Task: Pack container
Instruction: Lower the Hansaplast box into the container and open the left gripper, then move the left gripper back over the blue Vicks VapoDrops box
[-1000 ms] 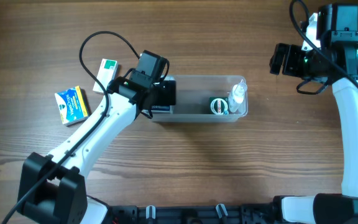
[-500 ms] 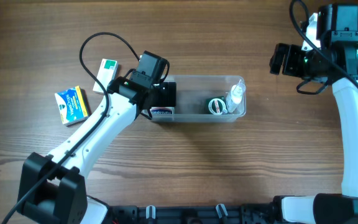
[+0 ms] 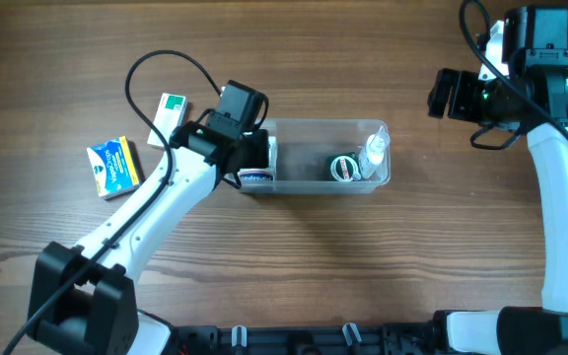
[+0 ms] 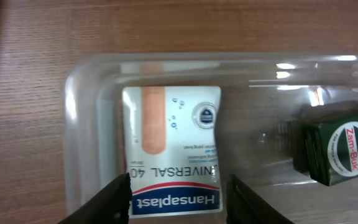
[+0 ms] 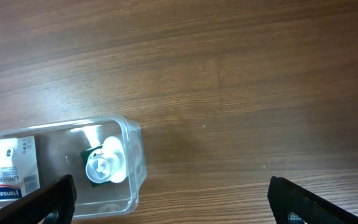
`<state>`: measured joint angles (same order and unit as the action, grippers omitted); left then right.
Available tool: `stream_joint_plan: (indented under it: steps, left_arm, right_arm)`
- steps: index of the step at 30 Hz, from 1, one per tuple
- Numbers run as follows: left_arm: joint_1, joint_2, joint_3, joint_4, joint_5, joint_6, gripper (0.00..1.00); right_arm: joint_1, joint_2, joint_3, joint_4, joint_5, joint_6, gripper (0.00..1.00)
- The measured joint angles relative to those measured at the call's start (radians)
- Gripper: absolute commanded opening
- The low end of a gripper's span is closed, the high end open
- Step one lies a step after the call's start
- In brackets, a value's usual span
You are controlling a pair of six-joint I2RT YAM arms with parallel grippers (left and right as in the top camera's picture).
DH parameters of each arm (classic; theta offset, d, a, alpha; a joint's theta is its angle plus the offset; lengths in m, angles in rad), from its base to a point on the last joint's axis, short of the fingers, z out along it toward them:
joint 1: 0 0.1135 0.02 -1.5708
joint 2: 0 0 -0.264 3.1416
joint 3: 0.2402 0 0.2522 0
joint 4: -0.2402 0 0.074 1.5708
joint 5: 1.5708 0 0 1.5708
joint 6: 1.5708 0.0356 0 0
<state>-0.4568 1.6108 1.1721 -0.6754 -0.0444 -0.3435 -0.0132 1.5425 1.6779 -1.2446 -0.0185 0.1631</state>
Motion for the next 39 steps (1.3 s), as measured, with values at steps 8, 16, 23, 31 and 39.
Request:
stream_joint_plan:
  steps: [8, 16, 23, 31, 39]
  left_arm:
    - [0.179, -0.182, 0.061, -0.059, -0.012, 0.0, 0.64]
    - [0.486, -0.23, 0.074, -0.164, -0.019, -0.002, 1.0]
    - [0.654, -0.194, 0.074, -0.201, -0.023, -0.003, 1.0]
    - [0.673, -0.086, 0.073, -0.215, -0.042, -0.003, 1.0]
    - [0.674, 0.01, 0.073, -0.206, -0.065, -0.003, 1.0]
  right_arm:
    - [0.0, 0.0, 0.0, 0.0, 0.0, 0.0, 1.0]
    - [0.0, 0.0, 0.0, 0.0, 0.0, 0.0, 1.0]
    - [0.0, 0.0, 0.0, 0.0, 0.0, 0.0, 1.0]
    - [0.0, 0.0, 0.0, 0.0, 0.0, 0.0, 1.0]
    - [0.0, 0.0, 0.0, 0.0, 0.0, 0.0, 1.0]
